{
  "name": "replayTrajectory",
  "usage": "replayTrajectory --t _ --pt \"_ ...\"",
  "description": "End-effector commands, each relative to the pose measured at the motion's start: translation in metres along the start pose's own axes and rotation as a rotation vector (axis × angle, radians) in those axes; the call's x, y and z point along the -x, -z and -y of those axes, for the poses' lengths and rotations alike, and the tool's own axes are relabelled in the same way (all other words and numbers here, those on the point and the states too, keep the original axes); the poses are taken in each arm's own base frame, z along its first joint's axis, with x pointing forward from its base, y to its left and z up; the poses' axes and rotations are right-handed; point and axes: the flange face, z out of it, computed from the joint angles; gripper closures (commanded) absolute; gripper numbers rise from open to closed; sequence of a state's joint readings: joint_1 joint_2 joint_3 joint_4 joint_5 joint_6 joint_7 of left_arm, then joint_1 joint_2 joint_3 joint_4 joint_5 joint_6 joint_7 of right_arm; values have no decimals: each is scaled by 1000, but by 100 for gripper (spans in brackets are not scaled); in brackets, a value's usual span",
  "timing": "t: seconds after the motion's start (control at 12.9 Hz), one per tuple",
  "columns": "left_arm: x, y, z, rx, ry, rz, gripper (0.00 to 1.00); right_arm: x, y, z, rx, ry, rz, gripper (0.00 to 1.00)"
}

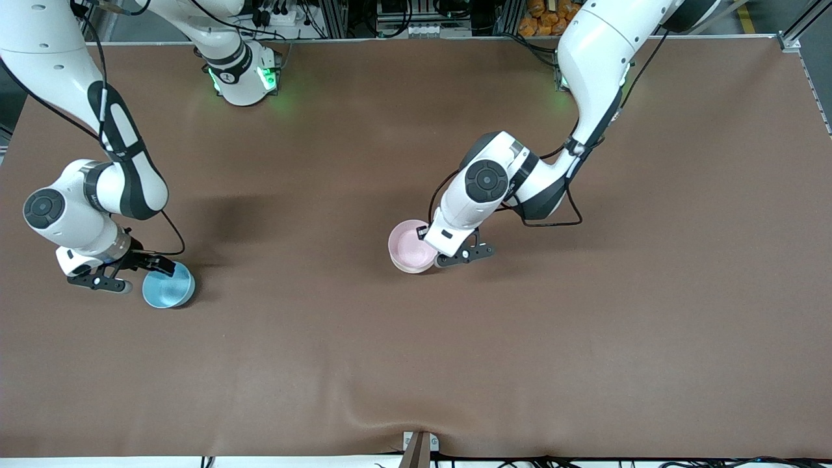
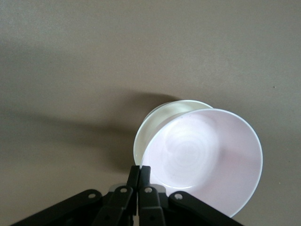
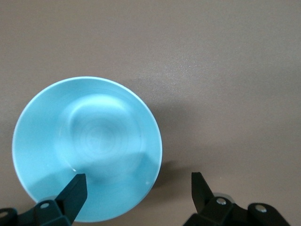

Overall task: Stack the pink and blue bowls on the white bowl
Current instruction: 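Release the pink bowl while the right gripper grasps the blue bowl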

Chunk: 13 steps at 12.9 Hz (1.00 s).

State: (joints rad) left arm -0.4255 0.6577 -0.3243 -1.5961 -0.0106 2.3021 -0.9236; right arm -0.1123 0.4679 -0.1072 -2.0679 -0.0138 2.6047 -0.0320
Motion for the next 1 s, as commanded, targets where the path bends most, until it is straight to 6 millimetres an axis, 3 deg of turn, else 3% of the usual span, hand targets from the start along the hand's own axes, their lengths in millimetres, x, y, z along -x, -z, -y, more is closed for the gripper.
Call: replayTrajectory --t 0.0,0.08,0.15,0.46,0.54,0.77,0.93 --pt "-1 -5 -6 4 5 -27 100 -10 -8 -6 1 33 -8 10" --pt "-2 -3 -6 6 4 -30 100 -10 -10 -6 1 31 -7 14" --pt "-2 -5 -4 1 5 -27 100 -9 -15 -6 1 30 -2 27" --pt "-3 -13 -6 16 5 -31 100 -8 -15 -6 1 27 -1 94" --pt "-2 -17 -6 13 5 -27 100 -9 -14 -5 0 24 -1 100" --pt "-4 -24 -3 16 7 -31 100 -9 -9 -3 -3 31 -3 100" --pt "-4 -29 -2 17 7 -28 100 -12 6 3 -8 39 -17 100"
